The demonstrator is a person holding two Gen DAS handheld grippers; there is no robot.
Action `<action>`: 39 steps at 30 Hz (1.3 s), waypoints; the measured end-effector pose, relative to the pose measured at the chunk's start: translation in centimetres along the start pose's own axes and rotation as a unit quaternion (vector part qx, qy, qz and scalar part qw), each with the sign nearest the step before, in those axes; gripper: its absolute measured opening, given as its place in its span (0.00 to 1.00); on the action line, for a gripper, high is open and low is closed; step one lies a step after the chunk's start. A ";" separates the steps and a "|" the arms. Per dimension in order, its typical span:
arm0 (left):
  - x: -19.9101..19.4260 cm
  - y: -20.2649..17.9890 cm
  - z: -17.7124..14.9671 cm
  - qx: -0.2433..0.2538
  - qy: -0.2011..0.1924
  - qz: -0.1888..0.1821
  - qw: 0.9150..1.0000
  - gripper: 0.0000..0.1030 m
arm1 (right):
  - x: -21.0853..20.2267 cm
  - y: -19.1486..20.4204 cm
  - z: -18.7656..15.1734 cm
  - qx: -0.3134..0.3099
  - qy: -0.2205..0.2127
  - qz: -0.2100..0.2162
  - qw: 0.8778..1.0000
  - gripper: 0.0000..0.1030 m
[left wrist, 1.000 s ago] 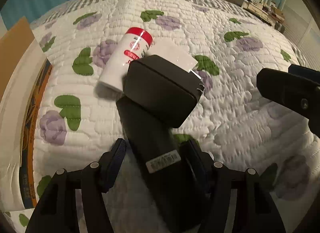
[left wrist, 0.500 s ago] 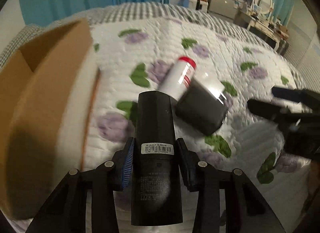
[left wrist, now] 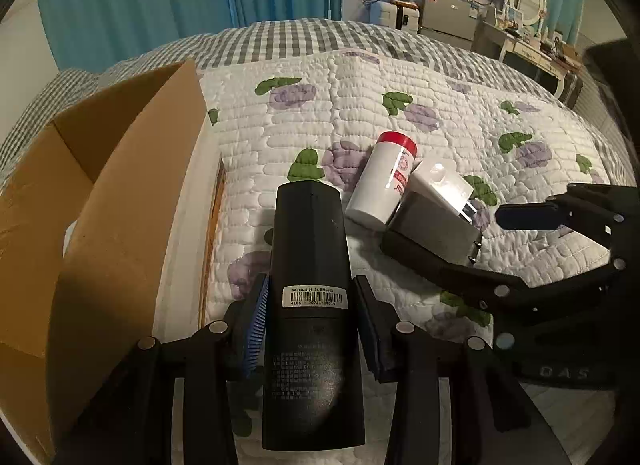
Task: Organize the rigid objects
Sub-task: 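Grasp the black charger with the left gripper while the right gripper grasps the black adapter, then lower the black charger and black adapter into the box and open both grippers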
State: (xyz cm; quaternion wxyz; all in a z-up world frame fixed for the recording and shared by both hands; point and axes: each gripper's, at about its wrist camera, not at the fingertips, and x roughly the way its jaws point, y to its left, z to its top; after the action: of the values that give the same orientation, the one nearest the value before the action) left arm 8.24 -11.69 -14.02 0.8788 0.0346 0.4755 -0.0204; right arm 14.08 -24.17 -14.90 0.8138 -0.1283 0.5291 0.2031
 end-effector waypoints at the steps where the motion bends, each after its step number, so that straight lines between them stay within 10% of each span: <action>1: 0.1 0.0 0.0 0.003 0.000 0.001 1.000 0.40 | 0.3 -0.1 0.1 0.000 0.003 0.003 1.000 0.68; 10: 0.7 -0.4 -0.1 0.014 0.007 0.007 1.000 0.40 | 3.9 1.1 1.3 -0.041 0.040 0.001 0.998 0.43; 24: -1.0 -1.8 -0.2 0.020 0.006 -0.012 1.000 0.40 | -0.8 -0.2 -1.8 0.010 -0.022 -0.022 0.999 0.38; 39: -11.9 0.1 1.2 0.022 -0.087 -0.038 0.995 0.40 | -10.7 3.1 -2.6 0.044 -0.121 -0.112 0.985 0.37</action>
State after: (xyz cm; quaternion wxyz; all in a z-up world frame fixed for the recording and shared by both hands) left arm 2.72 -11.61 -3.43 0.9143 0.0337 0.3981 -0.0672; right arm 6.73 -24.56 -6.18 0.8944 -0.1252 0.4172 0.1015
